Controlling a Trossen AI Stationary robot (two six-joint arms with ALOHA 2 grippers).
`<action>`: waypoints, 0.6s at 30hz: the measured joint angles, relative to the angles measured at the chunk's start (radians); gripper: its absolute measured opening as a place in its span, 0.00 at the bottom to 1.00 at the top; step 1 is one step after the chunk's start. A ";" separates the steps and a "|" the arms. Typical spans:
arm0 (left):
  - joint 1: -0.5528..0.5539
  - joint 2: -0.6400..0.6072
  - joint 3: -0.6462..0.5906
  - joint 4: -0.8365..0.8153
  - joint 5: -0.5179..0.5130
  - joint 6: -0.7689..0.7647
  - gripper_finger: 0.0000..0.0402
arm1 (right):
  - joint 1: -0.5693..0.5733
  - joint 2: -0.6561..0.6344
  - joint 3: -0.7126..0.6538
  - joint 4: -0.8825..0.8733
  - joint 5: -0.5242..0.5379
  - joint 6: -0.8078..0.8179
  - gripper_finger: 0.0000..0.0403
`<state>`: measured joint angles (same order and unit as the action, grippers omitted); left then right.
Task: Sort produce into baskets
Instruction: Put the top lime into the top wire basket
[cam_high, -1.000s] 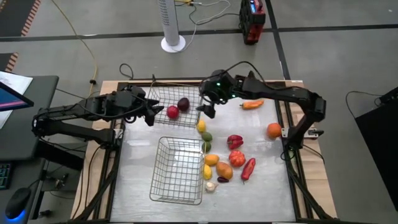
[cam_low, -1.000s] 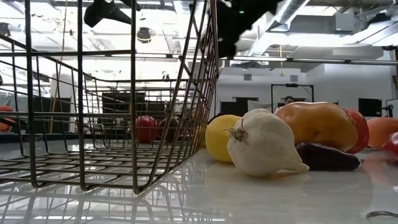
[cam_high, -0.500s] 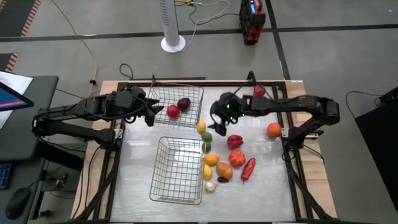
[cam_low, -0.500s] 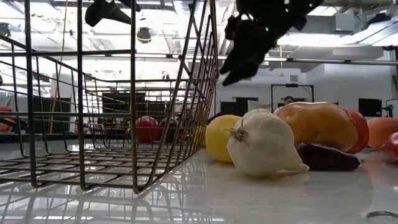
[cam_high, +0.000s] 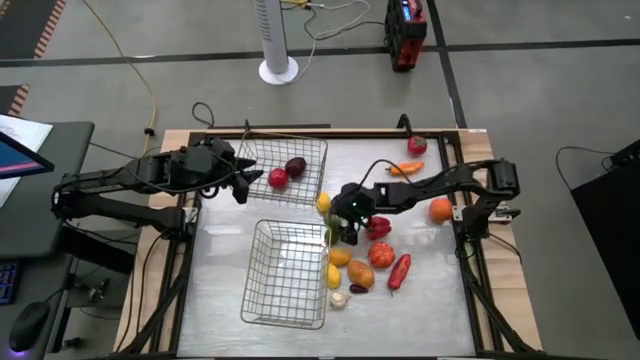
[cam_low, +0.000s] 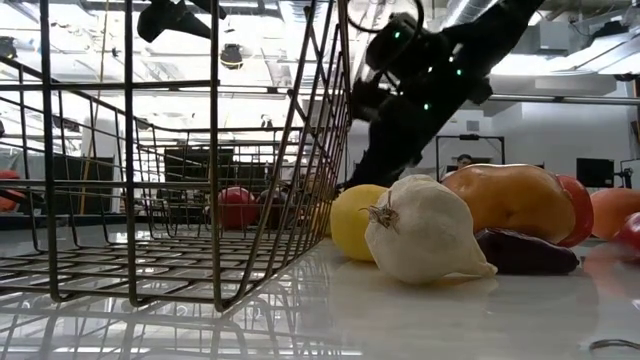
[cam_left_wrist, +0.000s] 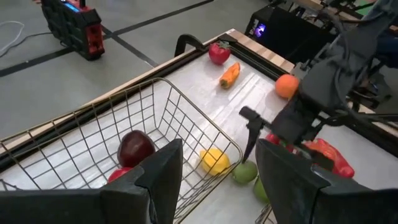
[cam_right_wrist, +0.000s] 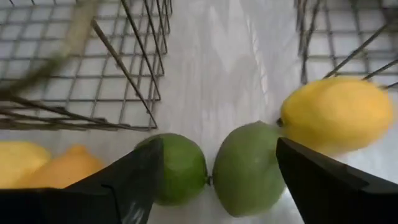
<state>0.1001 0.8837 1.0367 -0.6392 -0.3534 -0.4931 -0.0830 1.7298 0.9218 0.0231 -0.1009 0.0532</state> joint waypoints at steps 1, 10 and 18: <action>0.000 0.000 0.000 0.000 0.000 0.000 0.47 | 0.003 0.017 0.000 0.013 0.001 0.000 0.81; 0.000 0.000 0.000 0.000 0.036 0.000 0.47 | 0.004 0.092 -0.001 0.015 0.032 0.044 0.72; 0.000 0.000 0.000 0.000 0.036 -0.002 0.47 | -0.013 0.048 0.001 -0.044 0.050 0.019 0.62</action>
<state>0.1001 0.8837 1.0367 -0.6388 -0.3172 -0.4949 -0.0959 1.7779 0.9226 -0.0210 -0.0505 0.0723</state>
